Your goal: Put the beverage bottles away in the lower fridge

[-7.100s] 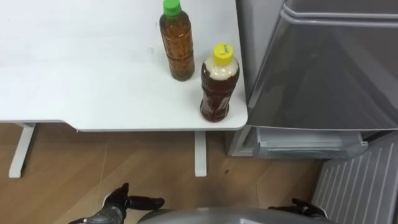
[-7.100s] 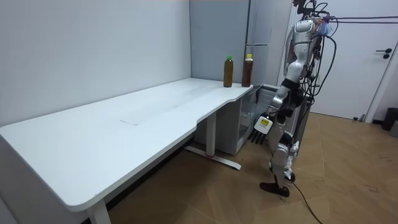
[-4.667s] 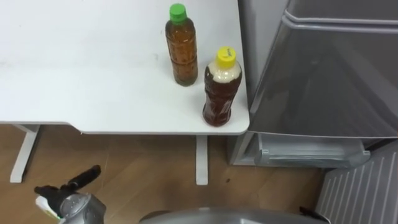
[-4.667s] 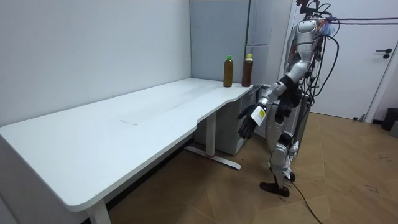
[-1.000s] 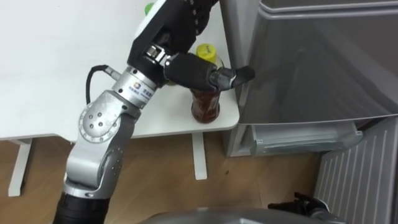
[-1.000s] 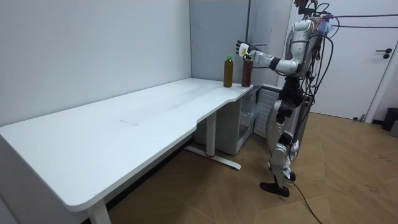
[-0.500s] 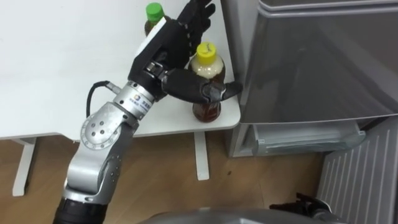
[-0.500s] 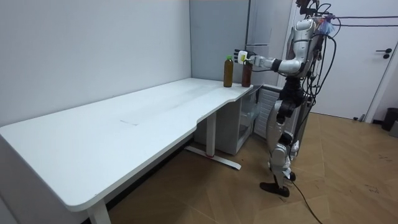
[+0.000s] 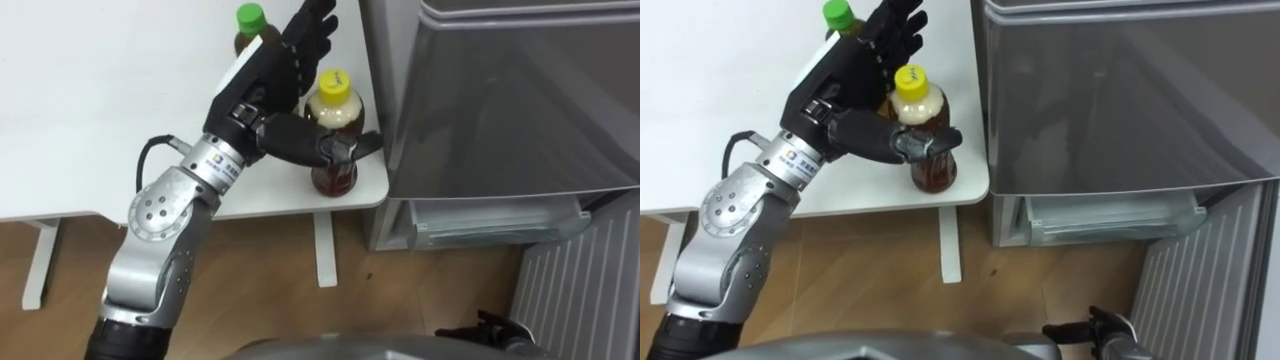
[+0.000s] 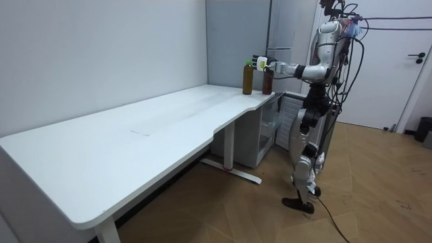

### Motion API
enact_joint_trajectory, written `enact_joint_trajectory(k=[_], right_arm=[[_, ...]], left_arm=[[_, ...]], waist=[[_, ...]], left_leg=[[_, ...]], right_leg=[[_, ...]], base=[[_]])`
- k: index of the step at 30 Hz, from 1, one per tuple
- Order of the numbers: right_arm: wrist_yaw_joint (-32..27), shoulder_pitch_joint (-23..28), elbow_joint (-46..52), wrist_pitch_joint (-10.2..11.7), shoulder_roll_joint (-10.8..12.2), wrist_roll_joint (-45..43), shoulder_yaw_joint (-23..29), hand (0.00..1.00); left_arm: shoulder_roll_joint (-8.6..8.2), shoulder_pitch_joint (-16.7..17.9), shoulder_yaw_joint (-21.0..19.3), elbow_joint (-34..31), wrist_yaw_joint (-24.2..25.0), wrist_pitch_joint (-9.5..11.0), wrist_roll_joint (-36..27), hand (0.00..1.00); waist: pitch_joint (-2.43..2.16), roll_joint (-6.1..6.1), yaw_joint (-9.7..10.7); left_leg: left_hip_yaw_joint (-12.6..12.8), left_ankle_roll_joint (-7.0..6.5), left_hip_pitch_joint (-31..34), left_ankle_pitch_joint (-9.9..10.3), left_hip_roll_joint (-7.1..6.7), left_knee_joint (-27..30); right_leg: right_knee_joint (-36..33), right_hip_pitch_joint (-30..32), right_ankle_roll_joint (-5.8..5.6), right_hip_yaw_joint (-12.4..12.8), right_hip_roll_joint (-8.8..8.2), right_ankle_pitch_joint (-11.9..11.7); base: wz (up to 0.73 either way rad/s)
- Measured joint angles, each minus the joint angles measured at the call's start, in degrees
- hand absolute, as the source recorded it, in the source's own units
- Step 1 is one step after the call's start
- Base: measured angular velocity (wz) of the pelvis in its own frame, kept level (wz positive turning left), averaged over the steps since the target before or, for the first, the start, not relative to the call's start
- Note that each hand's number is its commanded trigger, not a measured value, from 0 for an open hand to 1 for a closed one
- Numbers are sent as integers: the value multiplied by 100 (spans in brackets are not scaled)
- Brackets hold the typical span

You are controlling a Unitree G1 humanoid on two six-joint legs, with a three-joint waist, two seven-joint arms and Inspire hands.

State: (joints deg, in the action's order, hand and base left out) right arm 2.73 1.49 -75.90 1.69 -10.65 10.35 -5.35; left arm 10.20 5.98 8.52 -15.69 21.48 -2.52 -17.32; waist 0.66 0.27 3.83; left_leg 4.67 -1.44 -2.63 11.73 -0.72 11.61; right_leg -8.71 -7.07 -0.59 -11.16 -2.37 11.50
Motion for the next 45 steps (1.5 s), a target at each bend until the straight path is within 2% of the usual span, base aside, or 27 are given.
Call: enact_joint_trajectory(k=[4, 12, 25, 45], right_arm=[[-10, 43, 0, 0, 8, -3, -4, 0], [-19, 80, 6, 3, -2, -6, -5, 0], [-64, 59, 32, 13, -24, -192, -2, 0], [-123, 26, 57, -3, -5, -193, -20, 0]], left_arm=[[0, 0, -23, 97, -10, 2, -1, 0], [-1, 0, -34, 246, -108, 2, -2, 0], [-5, 0, -34, 421, -125, 1, -1, 0], [-9, 33, 209, 563, -88, -2, -3, 0]], waist=[[-12, -54, -34], [-35, -19, -85], [-21, 40, -80], [0, 3, -35]], left_leg=[[-3, 0, -3, 0, 1, 16], [-2, 0, -18, 0, 6, 17], [-2, 0, -13, 0, 7, -1], [1, 1, 11, 0, 6, -22]], right_leg=[[0, -5, 0, 1, 3, 0], [-5, -20, 4, 16, 4, -2], [-1, -25, 4, 22, 7, -2], [0, -11, 3, 21, 10, -2]], base=[[0], [0], [0], [0]])
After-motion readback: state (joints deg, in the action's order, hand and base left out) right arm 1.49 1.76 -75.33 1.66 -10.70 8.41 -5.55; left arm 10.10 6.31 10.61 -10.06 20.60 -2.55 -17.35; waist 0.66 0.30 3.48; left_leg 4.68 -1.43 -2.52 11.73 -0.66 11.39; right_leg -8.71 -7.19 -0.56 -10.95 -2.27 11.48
